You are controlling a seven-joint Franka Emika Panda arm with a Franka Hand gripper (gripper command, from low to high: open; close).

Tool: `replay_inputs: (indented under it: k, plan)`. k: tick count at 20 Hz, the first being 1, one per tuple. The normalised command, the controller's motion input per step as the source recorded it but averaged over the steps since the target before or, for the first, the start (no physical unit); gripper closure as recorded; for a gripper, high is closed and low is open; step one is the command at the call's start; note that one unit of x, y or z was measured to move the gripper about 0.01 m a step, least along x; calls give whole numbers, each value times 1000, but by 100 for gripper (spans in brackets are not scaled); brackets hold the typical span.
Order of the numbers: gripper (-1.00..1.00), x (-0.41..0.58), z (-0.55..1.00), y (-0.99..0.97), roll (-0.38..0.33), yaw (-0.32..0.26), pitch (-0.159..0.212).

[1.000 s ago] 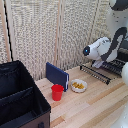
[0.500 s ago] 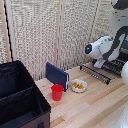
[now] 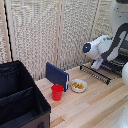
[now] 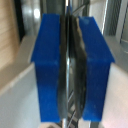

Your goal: With care, position your gripper close to the oven tray handle. Make sure to grip the handle tightly. Delicately and attentively pull the tray out from the oven.

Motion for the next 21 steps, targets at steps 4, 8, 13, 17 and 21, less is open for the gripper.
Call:
replay_inputs:
  k: [4,8,13,17,21]
  plan:
    - [100,0,29,881,0,0,0]
    - [-100,0,79,384,-25,2,23]
    - [-100,71,201,82,-4,0,47]
    - [-100,31,322,8,0,-21,5]
    - [-100,81,495,59,5,-99,42]
